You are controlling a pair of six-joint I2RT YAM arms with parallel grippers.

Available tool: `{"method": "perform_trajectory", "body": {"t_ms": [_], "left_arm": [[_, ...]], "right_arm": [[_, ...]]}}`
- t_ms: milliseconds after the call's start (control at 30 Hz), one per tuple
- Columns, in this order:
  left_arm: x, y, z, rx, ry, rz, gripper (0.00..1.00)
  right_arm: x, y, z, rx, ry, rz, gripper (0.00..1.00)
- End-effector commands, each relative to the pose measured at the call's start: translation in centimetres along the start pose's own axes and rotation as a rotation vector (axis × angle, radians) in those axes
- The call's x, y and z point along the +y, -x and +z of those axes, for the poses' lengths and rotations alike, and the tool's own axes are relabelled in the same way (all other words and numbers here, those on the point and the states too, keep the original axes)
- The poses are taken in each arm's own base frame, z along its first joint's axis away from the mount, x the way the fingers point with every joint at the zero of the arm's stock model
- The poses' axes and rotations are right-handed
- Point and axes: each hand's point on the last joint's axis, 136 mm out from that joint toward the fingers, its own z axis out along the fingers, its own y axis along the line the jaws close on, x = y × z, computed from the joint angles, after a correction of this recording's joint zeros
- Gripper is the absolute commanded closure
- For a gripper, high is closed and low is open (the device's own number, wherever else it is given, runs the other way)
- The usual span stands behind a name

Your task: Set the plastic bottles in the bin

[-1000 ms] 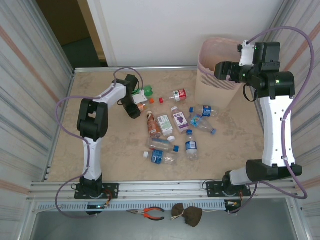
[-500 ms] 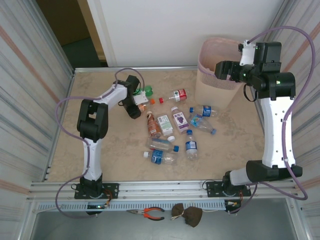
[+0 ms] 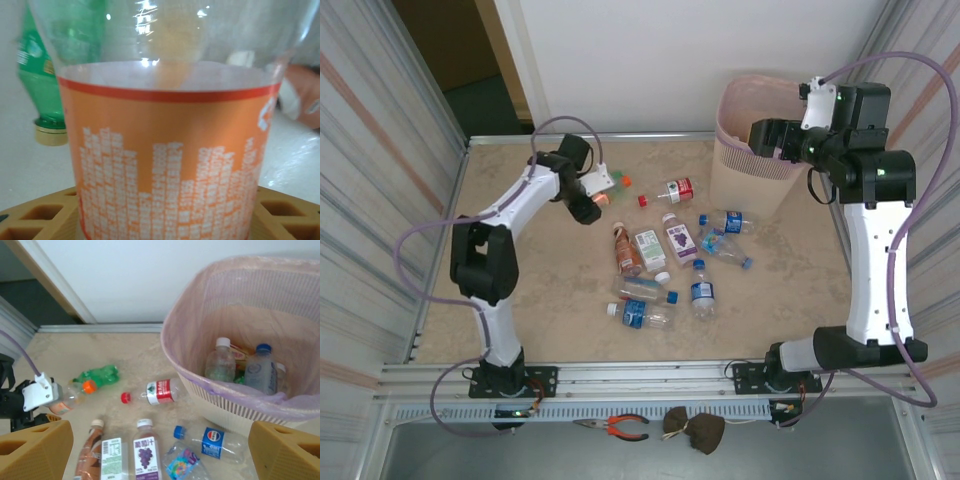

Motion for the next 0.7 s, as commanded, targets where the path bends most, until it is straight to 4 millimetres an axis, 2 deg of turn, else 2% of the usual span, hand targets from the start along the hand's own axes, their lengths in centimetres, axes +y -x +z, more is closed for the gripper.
{"method": "perform_trajectory", "body": {"t_ms": [0, 133, 267, 467, 667], "left_arm": [[-1.2, 2.3, -3.0, -0.133, -0.041, -0.055, 0.48], [-2.6, 4.8, -5.7, -0.254, -0.078, -0.085, 0.48], [-4.2, 7.4, -8.9, -0.384, -0.122, -0.1, 0.48], [-6.1, 10.9, -15.2, -0.646, -0.206, -0.121, 0.5], [-8.3, 12.7, -21.8, -0.912, -0.297, -0.08, 0.5]], "right_arm": [[2.4, 1.6, -1.8, -0.103, 0.103, -0.012, 0.11], [3.9, 1.7, -2.0, -0.166, 0.201, -0.027, 0.11], [6.1, 2.2, -3.3, -0.261, 0.321, -0.072, 0.11], [8.7, 2.8, -5.4, -0.392, 0.469, -0.138, 0.11], [12.2, 2.3, -7.0, -0.443, 0.625, -0.218, 0.09]]}}
